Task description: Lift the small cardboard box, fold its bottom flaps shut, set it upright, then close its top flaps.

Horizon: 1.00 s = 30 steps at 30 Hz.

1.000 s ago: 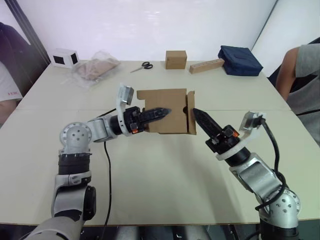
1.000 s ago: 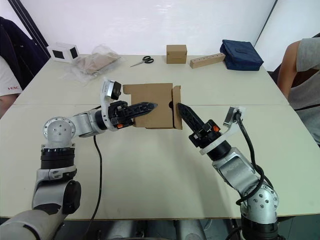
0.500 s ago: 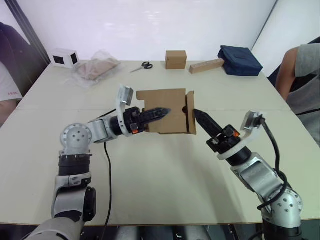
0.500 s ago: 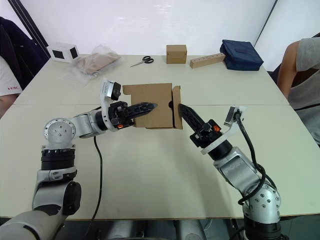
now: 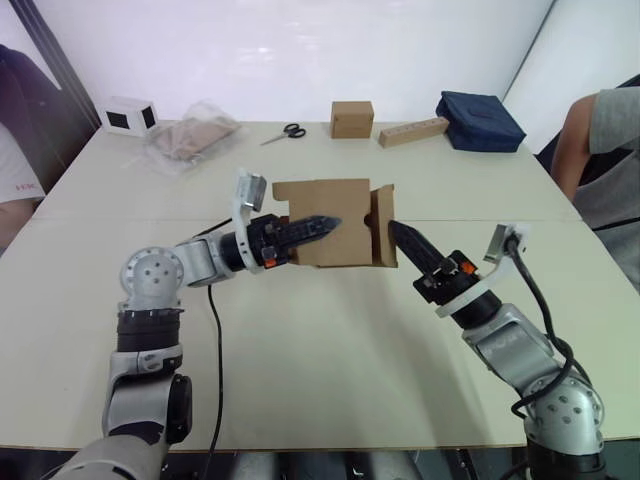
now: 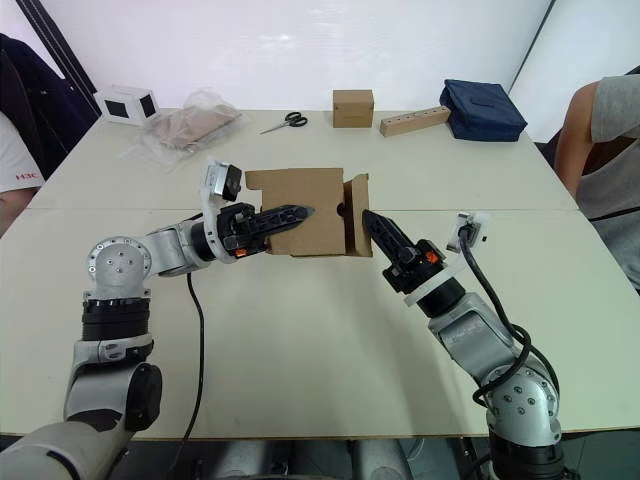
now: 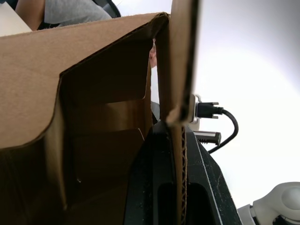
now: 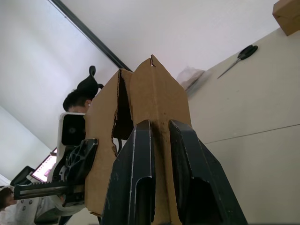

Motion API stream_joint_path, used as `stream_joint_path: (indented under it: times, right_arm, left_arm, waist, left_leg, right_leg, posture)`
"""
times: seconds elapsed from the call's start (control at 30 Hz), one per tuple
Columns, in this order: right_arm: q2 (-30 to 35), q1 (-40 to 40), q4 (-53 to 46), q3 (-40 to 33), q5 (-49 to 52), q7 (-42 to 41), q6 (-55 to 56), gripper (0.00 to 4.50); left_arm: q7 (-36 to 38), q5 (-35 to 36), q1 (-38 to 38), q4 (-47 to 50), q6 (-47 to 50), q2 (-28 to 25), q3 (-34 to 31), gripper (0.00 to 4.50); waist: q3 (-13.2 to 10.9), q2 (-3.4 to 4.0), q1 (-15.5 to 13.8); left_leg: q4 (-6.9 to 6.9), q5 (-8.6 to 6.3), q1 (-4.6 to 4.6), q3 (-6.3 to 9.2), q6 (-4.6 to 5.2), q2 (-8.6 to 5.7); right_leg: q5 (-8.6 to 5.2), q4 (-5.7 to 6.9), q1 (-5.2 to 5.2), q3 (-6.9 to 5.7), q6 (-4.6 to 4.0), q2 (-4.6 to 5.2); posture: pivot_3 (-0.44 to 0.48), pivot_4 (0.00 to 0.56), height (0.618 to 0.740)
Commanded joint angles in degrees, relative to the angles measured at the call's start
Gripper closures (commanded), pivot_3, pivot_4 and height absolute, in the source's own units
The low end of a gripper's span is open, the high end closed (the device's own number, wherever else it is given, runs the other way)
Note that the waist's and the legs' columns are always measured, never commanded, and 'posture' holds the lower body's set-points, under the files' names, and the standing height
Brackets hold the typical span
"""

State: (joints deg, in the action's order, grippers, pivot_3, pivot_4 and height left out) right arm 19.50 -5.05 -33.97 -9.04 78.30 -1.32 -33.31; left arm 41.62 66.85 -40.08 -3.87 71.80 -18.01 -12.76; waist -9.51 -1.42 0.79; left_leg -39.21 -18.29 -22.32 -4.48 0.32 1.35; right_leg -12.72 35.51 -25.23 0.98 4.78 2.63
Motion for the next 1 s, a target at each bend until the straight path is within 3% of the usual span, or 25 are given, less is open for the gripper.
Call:
stream_joint_path:
  times: [0.03,0.53,1.0]
  right_arm:
    - [-0.8,-1.39,-1.84,1.17,-0.61,0.08,0.56,3.95]
    - [-2.62,-2.22,-4.63,4.18,-1.1,3.05,0.3,3.95]
    - [-2.99,-5.26,-3.96,4.47,6.66,7.48,0.32,3.95]
  left_arm:
    - [0.45,1.72,-0.21,2.04,-0.59,-0.04,-0.79,4.5]
    - [0.24,1.05,-0.16,1.93,-0.65,0.33,0.16,4.5]
    - [-0.33,2.16,0.16,2.89,0.07,0.97,0.16,4.5]
  waist:
    - [0.0,0.0,0.05]
    - [0.0,0.0,0.0]
    - [0.0,0.0,0.01]
  left_leg:
    - [0.0,0.0,0.0,0.0,0.0,0.0]
    - [-0.02,0.01,0.01,0.0,-0.01,-0.01]
    - [-0.04,0.01,0.01,0.0,-0.01,-0.01]
  right_leg:
    - [0.0,0.01,0.0,0.0,0.0,0.0]
    - [0.0,0.06,0.0,0.0,0.0,0.01]
    - [0.0,0.07,0.0,0.0,0.0,0.01]
  posture:
    - [0.0,0.15,0.74]
    - [0.0,0.15,0.74]
    - [0.0,0.15,0.74]
